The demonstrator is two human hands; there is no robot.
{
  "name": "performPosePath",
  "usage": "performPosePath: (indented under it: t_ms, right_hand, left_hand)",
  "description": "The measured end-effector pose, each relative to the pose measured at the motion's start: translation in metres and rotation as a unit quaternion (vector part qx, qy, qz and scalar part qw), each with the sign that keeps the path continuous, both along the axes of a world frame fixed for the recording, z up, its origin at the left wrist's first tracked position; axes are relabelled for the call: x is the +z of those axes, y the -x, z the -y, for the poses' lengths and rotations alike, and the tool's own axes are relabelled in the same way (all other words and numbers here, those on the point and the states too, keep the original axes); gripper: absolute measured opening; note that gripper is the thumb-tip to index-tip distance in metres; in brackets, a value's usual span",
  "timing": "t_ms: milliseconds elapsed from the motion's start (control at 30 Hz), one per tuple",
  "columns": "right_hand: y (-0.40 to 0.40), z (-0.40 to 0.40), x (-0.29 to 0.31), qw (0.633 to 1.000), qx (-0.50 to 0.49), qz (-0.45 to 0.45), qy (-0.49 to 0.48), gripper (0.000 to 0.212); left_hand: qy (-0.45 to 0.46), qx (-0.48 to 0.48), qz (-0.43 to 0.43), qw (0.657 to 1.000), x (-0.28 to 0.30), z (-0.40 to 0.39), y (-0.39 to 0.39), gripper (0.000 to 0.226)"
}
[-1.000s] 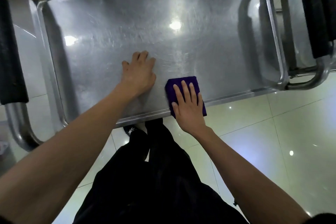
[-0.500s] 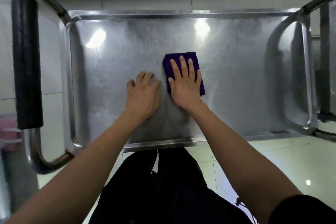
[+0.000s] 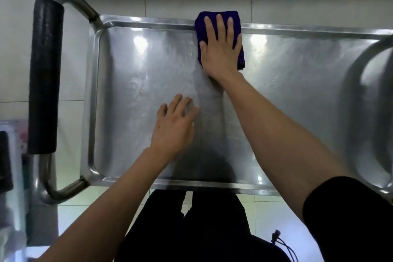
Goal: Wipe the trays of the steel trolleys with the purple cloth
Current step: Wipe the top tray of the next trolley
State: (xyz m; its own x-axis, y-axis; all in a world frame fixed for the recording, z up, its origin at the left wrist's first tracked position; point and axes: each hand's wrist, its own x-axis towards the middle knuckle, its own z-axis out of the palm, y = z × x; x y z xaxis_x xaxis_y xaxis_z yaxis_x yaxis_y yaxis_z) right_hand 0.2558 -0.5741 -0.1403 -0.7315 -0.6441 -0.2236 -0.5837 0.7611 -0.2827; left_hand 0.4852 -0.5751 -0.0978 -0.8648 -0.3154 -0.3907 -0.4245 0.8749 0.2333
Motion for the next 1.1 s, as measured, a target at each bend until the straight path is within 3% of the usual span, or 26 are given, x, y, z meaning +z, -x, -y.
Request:
performPosePath:
  t_ms: [267,467,833,1100]
  right_hand:
    - [-0.050,-0.043,-0.002,1.000,0.010,0.013,-0.011,0.061]
    - [-0.124,-0.100,-0.002,0.998,-0.033,0.045,-0.013,0.062]
    - [-0.283,-0.201,0.006,0.997,-0.062,0.009,-0.050,0.060]
    - [-0.312,-0.206,0.014,0.994,-0.077,0.024,-0.072,0.060]
  left_hand:
    - [-0.018,-0.032,0.009,0.999,-0.005,0.009,-0.009,0.058]
    - [-0.030,-0.047,0.011,0.998,0.001,0.011,-0.021,0.056]
    - [0.001,-0.123,0.010,0.992,-0.008,0.028,-0.076,0.061]
    - [-0.014,-0.115,-0.011,0.993,-0.005,0.031,-0.074,0.053]
